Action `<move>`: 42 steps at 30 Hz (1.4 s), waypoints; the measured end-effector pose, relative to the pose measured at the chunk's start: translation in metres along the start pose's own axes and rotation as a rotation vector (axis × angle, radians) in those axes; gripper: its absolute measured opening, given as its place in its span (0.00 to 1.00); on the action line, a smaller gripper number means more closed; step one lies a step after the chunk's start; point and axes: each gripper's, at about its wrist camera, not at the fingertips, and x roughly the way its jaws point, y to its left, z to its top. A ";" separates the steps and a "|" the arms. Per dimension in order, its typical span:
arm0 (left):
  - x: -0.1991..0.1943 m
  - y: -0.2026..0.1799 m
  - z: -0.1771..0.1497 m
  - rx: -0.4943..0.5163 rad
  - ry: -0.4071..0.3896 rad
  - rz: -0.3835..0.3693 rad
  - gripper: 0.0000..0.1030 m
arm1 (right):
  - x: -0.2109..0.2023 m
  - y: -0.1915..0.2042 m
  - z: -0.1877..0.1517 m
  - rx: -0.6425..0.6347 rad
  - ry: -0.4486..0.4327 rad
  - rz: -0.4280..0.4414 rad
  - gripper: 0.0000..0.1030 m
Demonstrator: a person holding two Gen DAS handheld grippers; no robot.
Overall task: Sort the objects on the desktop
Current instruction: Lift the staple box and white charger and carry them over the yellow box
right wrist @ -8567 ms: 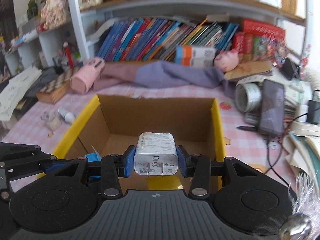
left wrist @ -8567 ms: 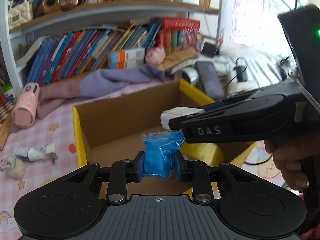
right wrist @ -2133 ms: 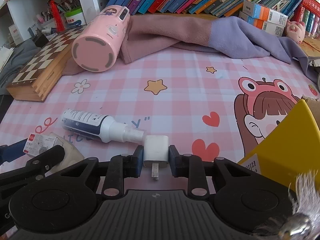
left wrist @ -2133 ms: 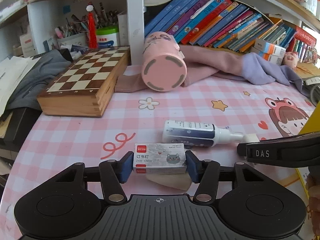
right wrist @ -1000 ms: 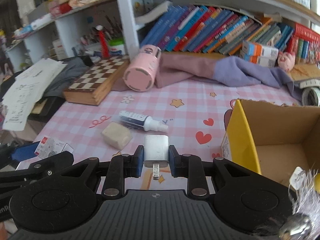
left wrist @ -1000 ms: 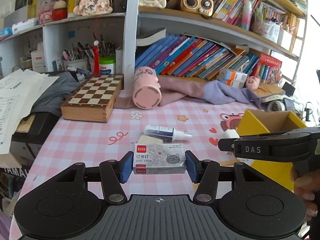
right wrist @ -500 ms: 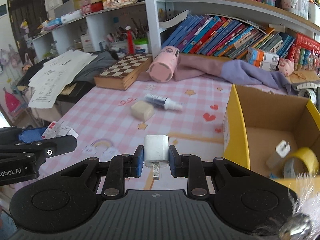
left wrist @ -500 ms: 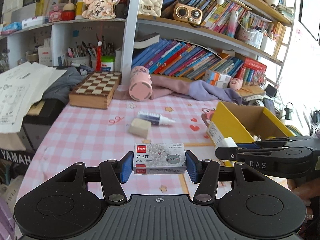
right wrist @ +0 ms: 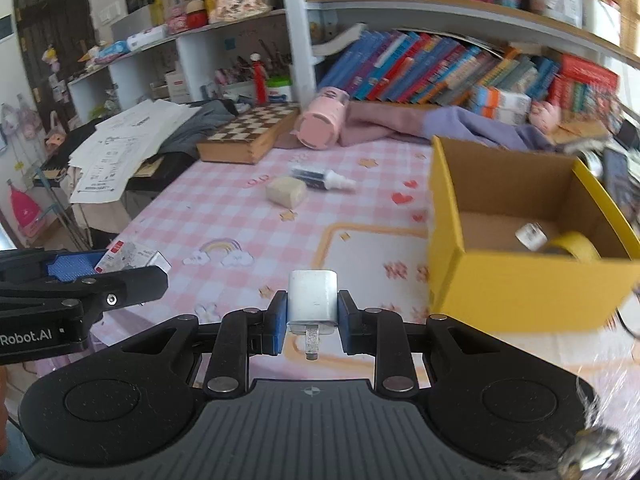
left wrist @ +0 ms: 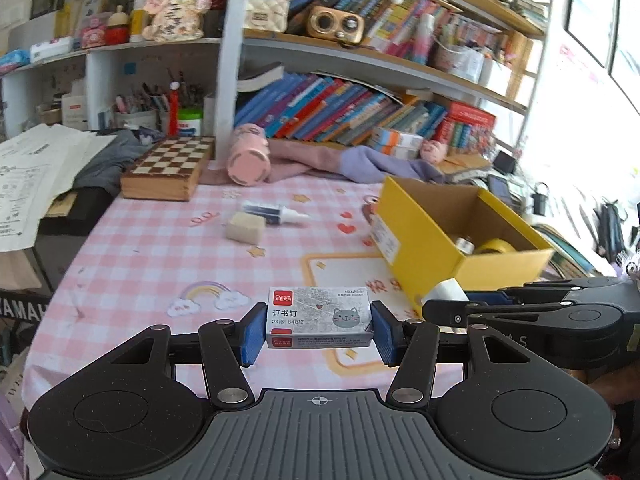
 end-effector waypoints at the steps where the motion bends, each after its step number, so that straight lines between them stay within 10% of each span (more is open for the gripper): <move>1: 0.000 -0.004 -0.002 0.009 0.005 -0.011 0.51 | -0.004 -0.003 -0.005 0.014 0.003 -0.011 0.23; 42: 0.072 -0.141 0.014 0.252 0.068 -0.354 0.51 | -0.064 -0.139 -0.042 0.305 -0.018 -0.323 0.23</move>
